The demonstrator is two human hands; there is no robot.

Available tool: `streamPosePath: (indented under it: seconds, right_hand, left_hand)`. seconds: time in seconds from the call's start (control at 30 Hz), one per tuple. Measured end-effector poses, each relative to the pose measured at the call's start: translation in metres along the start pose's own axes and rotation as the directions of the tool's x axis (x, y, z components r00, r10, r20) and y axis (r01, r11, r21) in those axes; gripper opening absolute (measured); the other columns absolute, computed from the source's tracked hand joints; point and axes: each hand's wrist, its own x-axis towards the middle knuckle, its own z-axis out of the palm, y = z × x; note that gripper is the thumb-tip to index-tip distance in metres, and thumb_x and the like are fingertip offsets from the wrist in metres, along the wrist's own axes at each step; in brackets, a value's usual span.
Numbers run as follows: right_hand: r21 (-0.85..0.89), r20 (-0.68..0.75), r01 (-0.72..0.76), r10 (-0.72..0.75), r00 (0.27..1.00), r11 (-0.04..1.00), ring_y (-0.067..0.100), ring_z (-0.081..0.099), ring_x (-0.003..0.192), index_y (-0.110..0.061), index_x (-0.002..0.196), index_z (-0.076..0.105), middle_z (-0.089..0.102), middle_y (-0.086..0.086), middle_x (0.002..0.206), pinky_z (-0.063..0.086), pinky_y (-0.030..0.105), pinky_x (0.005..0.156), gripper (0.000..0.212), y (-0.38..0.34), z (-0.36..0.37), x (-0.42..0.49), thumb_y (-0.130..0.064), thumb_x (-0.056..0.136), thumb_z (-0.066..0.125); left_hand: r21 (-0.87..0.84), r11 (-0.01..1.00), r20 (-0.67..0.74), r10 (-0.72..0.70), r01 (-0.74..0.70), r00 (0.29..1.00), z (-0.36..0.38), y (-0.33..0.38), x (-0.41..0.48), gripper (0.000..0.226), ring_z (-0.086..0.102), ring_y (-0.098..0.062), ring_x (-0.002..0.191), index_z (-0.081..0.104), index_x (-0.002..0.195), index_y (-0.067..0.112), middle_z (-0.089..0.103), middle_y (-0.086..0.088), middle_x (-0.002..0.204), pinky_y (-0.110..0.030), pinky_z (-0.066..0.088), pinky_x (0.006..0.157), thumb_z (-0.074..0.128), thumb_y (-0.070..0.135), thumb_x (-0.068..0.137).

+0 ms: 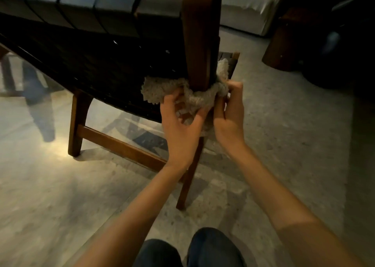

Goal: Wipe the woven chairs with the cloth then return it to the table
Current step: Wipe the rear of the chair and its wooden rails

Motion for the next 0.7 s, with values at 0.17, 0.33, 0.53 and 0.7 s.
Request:
streamPosePath:
  seconds: [0.17,0.33,0.53,0.7]
  right_hand:
    - [-0.061,0.001,-0.022,0.022,1.000,0.998,0.027,0.051,0.083,-0.019,0.094,0.041,0.048,0.017,0.095,0.041,0.031,0.072,0.016,0.051,0.006,-0.024,-0.002,0.092,0.041]
    - [-0.147,0.013,-0.074,0.077,0.997,0.986,0.028,0.043,0.077,-0.005,0.086,0.046,0.041,0.011,0.089,0.033,0.030,0.066,0.010,0.094,0.010,-0.041,0.005,0.088,0.046]
    - [-0.173,0.011,-0.191,0.196,0.981,0.966,0.014,0.038,0.074,-0.013,0.086,0.039,0.040,0.009,0.090,0.030,0.011,0.063,0.020,0.129,0.016,-0.054,0.005,0.092,0.046]
    - [-0.206,0.134,-0.409,0.440,0.888,0.889,0.018,0.046,0.068,0.004,0.098,0.052,0.054,0.018,0.089,0.032,0.008,0.059,0.010,0.153,0.015,-0.074,0.006,0.093,0.044]
  left_hand:
    - [0.036,0.999,-0.003,-0.026,0.026,1.000,0.011,-0.059,-0.018,0.058,0.055,-0.015,0.112,0.040,0.113,0.047,0.050,-0.008,0.123,-0.020,0.050,0.087,0.076,0.017,0.079]
    - [0.105,0.991,0.002,-0.082,0.082,0.997,0.019,-0.105,-0.031,0.054,0.054,-0.004,0.108,0.044,0.117,0.041,0.054,0.004,0.117,-0.010,0.045,0.087,0.077,0.025,0.078]
    - [0.207,0.971,0.063,-0.133,0.117,0.989,0.025,-0.143,-0.041,0.046,0.058,-0.022,0.104,0.051,0.117,0.019,0.057,0.002,0.110,-0.038,0.053,0.086,0.076,0.025,0.079]
    - [0.271,0.931,0.070,-0.272,0.244,0.960,0.027,-0.164,-0.057,0.035,0.060,-0.021,0.103,0.056,0.112,0.012,0.062,-0.009,0.110,-0.028,0.050,0.087,0.073,0.015,0.081]
